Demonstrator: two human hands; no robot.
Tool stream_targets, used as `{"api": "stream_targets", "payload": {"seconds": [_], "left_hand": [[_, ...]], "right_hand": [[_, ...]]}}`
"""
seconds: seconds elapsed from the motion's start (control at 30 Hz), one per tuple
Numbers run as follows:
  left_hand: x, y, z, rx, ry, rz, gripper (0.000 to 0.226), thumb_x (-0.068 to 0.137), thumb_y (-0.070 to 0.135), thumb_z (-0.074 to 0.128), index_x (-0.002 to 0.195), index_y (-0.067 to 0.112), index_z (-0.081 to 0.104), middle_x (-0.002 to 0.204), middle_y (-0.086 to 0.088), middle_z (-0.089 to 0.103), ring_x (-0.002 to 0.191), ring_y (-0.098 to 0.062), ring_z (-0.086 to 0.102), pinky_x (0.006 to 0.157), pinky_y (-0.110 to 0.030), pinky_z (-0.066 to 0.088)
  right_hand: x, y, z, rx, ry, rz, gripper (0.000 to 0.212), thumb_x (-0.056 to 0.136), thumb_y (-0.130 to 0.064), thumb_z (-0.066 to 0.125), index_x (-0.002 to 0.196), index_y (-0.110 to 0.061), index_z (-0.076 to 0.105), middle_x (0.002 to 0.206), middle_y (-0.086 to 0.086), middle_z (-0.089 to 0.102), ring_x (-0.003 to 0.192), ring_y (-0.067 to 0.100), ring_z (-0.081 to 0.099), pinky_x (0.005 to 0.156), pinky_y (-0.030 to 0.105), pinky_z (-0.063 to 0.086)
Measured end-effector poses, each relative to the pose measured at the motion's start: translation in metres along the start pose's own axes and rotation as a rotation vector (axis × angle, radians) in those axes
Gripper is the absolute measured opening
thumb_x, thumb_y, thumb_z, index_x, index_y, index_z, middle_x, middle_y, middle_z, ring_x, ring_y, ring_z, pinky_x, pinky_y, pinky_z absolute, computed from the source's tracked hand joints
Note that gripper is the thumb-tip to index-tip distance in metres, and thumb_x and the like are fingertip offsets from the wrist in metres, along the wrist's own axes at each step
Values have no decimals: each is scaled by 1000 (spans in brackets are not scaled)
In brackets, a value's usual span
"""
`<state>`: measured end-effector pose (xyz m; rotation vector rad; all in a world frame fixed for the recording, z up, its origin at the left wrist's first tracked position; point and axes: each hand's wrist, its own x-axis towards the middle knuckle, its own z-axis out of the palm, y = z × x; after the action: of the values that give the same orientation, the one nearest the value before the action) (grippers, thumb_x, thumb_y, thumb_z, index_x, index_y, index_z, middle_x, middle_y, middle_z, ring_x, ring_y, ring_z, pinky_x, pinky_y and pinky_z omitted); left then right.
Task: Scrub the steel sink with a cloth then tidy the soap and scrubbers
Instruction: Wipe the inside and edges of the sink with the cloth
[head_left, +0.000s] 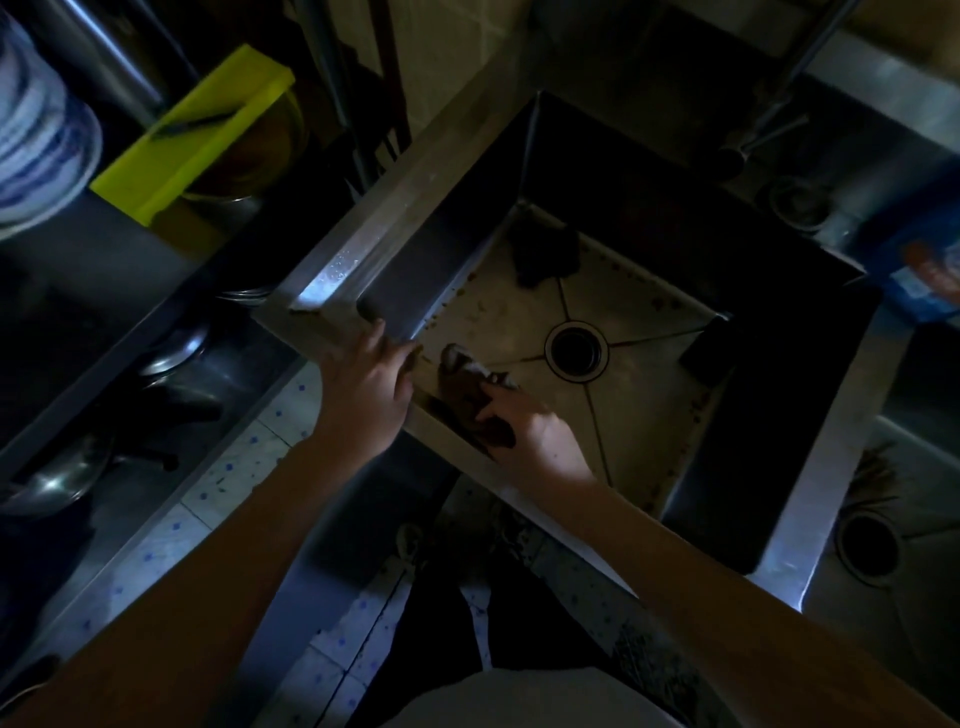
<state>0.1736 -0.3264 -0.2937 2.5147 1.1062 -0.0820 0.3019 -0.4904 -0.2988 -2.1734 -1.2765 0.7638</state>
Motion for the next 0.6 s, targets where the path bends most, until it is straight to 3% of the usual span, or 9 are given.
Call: {"api": "stream_targets", "payload": {"seconds": [0.17,0.3,0.47,0.53,0.6], "left_hand": [[-1,7,2,17,-31,14,40,94,31,48,132,20,49,150,-13,28,133,-34,34,105,-58,27],[2,10,0,36,-36,16,40,94,31,48,133,19,48,150,-13,28,132,-34,35,106,-56,28],[8,15,0,52,-49,10,41,95,31,46,134,18,47,150,-13,28,135,-33,30,108,-56,26],[8,15,1,73,-48,15,41,95,32,45,134,18,47,149,-14,30,135,-33,31,108,-56,25],[8,16,1,101,-40,11,41,96,35,42,133,19,47,147,-16,34,132,-33,34,107,-56,26]], "right_hand": [[-43,31,-17,18,30,62,32,74,-6,70,105,-16,67,126,3,61,111,20,60,90,32,52],[-54,42,-23,73,78,230,32,77,-12,71,107,-22,62,101,-2,66,83,11,64,72,18,51],[-25,53,-31,273,-36,449,25,78,-17,71,89,-35,57,80,-18,60,73,-2,61,63,16,53],[-9,56,-32,352,-104,489,26,79,-15,70,82,-38,57,79,-15,63,74,3,64,62,17,52],[7,59,-28,387,-164,507,19,81,-13,69,88,-29,62,84,-6,66,81,14,66,72,28,56]]}}
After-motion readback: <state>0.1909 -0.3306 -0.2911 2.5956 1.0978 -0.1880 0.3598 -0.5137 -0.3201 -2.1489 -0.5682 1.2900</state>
